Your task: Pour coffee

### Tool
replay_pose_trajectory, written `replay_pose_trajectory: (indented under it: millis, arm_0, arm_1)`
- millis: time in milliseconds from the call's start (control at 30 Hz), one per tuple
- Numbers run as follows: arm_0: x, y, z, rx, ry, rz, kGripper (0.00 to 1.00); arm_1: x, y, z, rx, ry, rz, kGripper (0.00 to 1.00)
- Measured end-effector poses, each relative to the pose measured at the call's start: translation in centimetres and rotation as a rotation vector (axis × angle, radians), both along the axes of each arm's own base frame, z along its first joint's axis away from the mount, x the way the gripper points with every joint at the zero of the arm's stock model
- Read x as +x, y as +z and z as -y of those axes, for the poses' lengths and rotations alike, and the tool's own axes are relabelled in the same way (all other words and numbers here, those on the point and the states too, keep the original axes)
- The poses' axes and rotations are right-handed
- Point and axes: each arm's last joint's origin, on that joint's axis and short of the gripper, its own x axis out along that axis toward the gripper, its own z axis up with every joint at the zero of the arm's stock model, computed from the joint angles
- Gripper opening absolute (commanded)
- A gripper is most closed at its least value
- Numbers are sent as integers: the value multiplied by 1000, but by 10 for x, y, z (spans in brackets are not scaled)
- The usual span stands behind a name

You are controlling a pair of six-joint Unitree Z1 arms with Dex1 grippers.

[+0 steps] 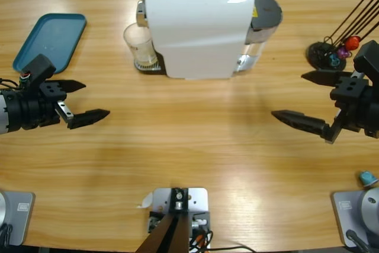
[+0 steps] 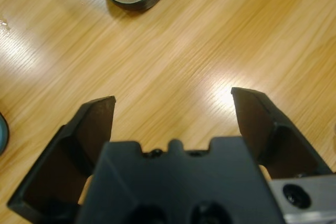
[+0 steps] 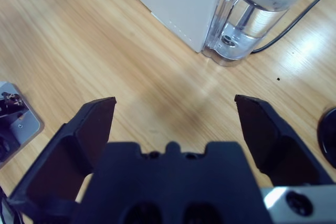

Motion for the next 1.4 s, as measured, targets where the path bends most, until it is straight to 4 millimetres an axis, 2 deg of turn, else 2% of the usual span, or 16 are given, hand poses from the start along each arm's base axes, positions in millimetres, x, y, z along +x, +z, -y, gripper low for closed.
replay_pose_trajectory:
  millis: [167, 300, 600, 767, 1000, 1400]
  arm_0:
    - [10, 1, 9, -34, -5, 46, 959]
    - [31, -5, 20, -49, 6, 100, 962]
    - [74, -25, 23, -92, 49, 127, 964]
    - [82, -28, 31, -165, -13, 131, 964]
    - [95, -33, 30, -203, -15, 138, 964]
    - [129, -39, 41, -228, -23, 143, 959]
  arm_1:
    - [0, 0, 0, 0, 0, 0, 1000]
    - [0, 0, 0, 1, 0, 0, 1000]
    - [0, 0, 0, 3, 0, 2, 1000]
    - [0, 0, 0, 3, 0, 2, 1000]
    - [0, 0, 0, 3, 0, 2, 1000]
    - [0, 0, 0, 3, 0, 2, 1000]
